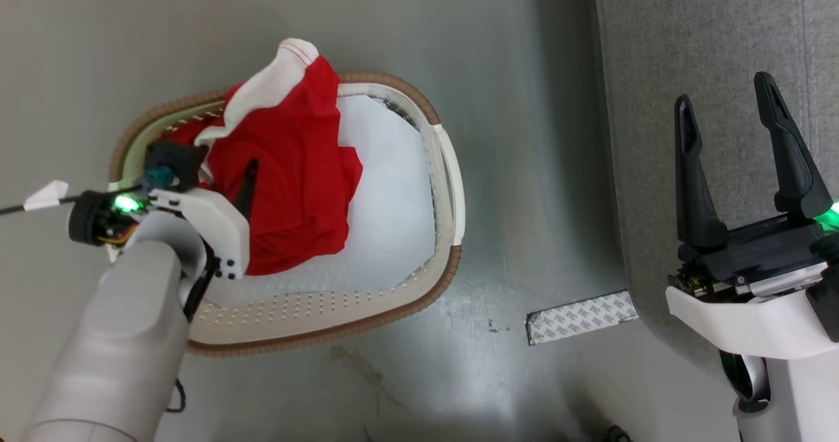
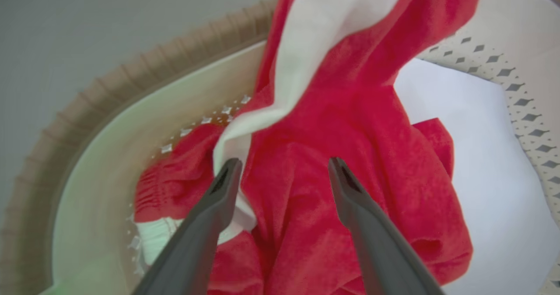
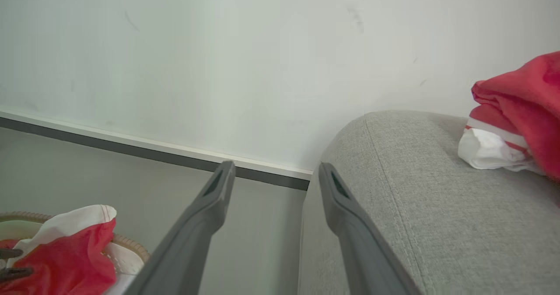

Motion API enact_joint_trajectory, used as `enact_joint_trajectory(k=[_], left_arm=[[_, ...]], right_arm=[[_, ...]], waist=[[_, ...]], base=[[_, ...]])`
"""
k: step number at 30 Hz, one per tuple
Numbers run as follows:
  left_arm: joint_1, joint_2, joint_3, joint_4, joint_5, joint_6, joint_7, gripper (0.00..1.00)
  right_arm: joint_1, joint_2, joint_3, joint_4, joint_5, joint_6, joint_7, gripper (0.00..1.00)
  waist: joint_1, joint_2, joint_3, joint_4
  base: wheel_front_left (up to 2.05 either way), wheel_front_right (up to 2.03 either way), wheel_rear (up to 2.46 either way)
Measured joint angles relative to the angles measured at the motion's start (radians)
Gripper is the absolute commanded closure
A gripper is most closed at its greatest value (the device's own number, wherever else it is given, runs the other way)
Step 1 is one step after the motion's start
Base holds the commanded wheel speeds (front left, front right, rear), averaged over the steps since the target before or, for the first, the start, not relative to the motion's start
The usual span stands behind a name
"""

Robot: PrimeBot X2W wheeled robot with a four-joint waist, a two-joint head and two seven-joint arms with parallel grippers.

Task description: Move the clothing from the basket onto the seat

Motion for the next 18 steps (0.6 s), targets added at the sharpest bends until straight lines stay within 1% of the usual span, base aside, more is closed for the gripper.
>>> enact_joint_trajectory(k=[10, 18], left_arm=[[-0.067, 0.025, -0.036, 0.067, 0.019, -0.002, -0.017, 0.00], [-0.071, 0.005, -0.067, 0.091, 0.018, -0.009, -0.036, 0.00]], right_arm=[[0.004, 0.000, 0.010, -0.015, 0.030, 0.000, 0.000, 0.00], [0.007, 0.000, 0.008, -0.016, 0.042, 0.000, 0.000, 0.00]], waist=[[-0.0002, 0.0000, 0.063, -0.030], [-0.0002, 0.0000, 0.083, -0.041]], base=[[0.00, 0.00, 0.00], [0.00, 0.00, 0.00]])
